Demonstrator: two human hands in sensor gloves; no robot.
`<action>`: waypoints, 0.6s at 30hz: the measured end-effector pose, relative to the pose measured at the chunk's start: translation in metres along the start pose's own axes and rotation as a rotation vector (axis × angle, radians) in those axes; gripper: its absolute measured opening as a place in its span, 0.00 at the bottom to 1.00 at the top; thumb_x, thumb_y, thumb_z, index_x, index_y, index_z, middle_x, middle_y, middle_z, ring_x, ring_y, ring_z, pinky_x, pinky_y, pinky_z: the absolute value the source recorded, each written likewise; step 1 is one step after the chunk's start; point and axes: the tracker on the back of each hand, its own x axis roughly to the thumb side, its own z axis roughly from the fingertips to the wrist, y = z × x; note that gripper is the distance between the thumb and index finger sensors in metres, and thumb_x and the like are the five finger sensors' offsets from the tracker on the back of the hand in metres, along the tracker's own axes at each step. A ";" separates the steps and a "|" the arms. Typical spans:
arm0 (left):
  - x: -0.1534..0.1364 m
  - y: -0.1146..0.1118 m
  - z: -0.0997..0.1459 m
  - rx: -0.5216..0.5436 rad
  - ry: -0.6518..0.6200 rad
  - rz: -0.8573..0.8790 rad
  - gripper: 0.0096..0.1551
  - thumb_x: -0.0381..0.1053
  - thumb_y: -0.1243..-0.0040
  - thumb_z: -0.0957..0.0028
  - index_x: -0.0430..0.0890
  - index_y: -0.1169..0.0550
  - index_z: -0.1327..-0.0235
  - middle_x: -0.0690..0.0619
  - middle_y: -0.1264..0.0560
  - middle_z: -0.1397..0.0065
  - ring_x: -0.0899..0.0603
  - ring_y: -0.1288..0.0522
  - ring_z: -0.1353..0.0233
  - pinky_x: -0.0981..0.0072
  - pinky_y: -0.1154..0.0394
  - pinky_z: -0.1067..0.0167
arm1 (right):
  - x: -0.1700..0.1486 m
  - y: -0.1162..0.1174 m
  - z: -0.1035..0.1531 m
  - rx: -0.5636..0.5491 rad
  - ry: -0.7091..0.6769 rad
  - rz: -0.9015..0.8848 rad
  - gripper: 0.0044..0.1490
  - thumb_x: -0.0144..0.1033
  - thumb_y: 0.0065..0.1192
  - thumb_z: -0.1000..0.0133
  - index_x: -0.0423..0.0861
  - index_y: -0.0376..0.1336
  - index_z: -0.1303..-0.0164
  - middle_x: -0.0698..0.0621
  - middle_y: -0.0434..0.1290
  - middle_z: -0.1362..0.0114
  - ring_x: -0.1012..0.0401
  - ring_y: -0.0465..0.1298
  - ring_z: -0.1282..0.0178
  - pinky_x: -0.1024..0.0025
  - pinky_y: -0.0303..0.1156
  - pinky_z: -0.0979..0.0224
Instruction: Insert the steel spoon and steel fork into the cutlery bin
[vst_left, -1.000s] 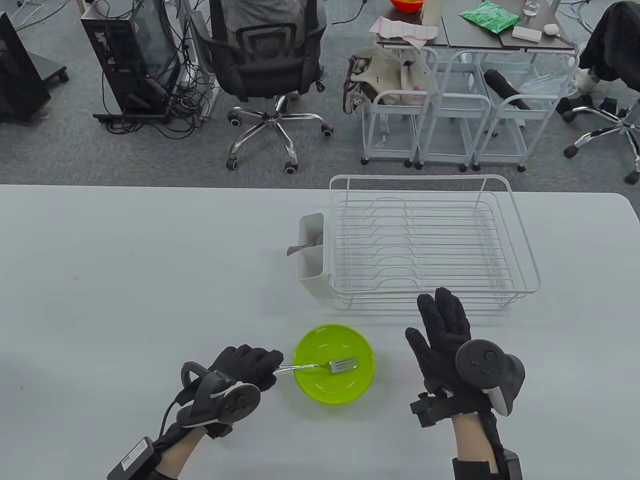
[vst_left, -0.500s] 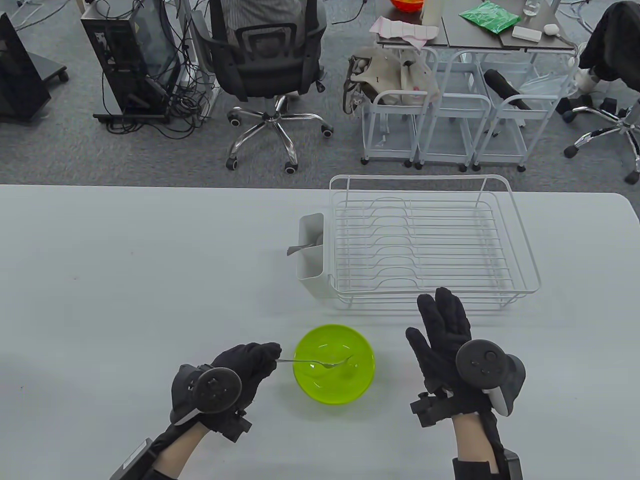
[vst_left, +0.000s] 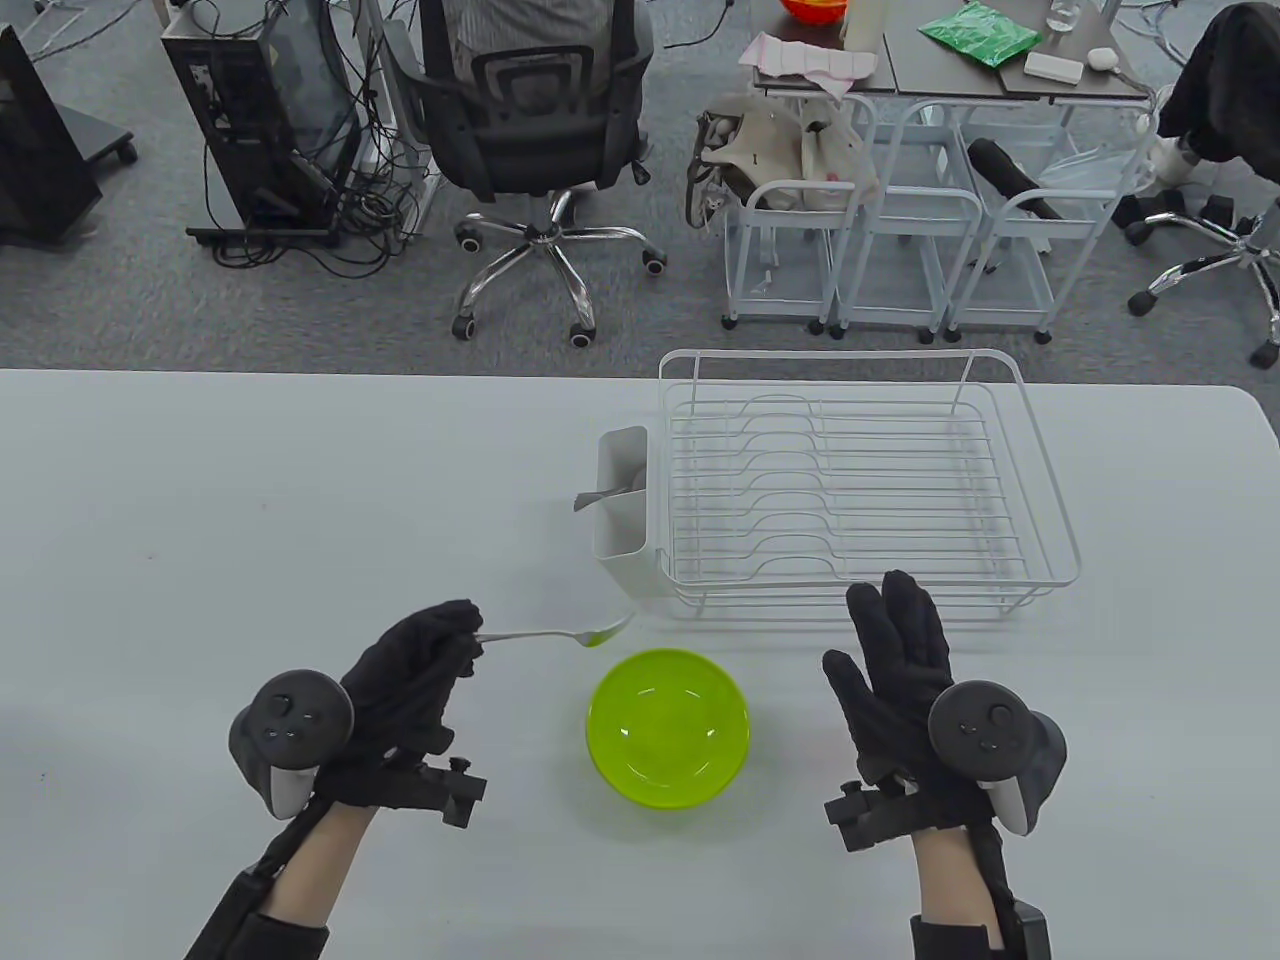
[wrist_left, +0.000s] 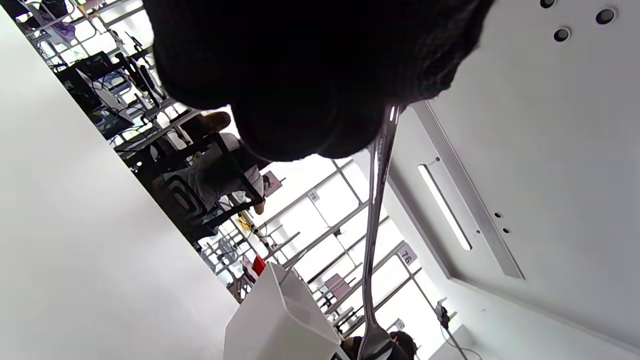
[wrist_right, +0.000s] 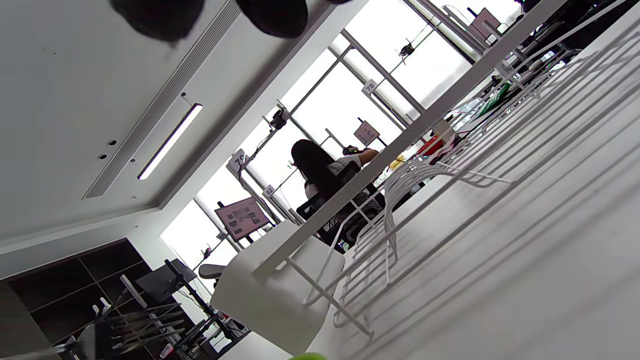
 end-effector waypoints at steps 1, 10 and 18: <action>0.004 0.007 -0.006 0.022 0.001 0.018 0.22 0.57 0.40 0.47 0.54 0.17 0.41 0.59 0.13 0.45 0.51 0.13 0.52 0.64 0.15 0.50 | 0.000 0.000 0.000 0.000 -0.001 -0.001 0.45 0.55 0.51 0.43 0.49 0.51 0.16 0.44 0.43 0.12 0.43 0.40 0.12 0.37 0.42 0.21; 0.043 0.028 -0.064 0.096 0.001 -0.019 0.23 0.57 0.42 0.45 0.54 0.17 0.40 0.59 0.13 0.45 0.50 0.13 0.52 0.64 0.16 0.50 | 0.000 0.000 0.000 0.000 -0.002 -0.012 0.46 0.55 0.51 0.43 0.48 0.51 0.16 0.44 0.42 0.12 0.43 0.40 0.12 0.37 0.42 0.21; 0.059 -0.006 -0.096 0.022 -0.033 -0.188 0.23 0.57 0.42 0.45 0.54 0.17 0.40 0.59 0.13 0.45 0.50 0.13 0.51 0.63 0.16 0.50 | 0.000 -0.003 0.001 -0.010 0.001 -0.024 0.46 0.55 0.51 0.43 0.48 0.51 0.16 0.44 0.42 0.12 0.42 0.41 0.13 0.37 0.42 0.21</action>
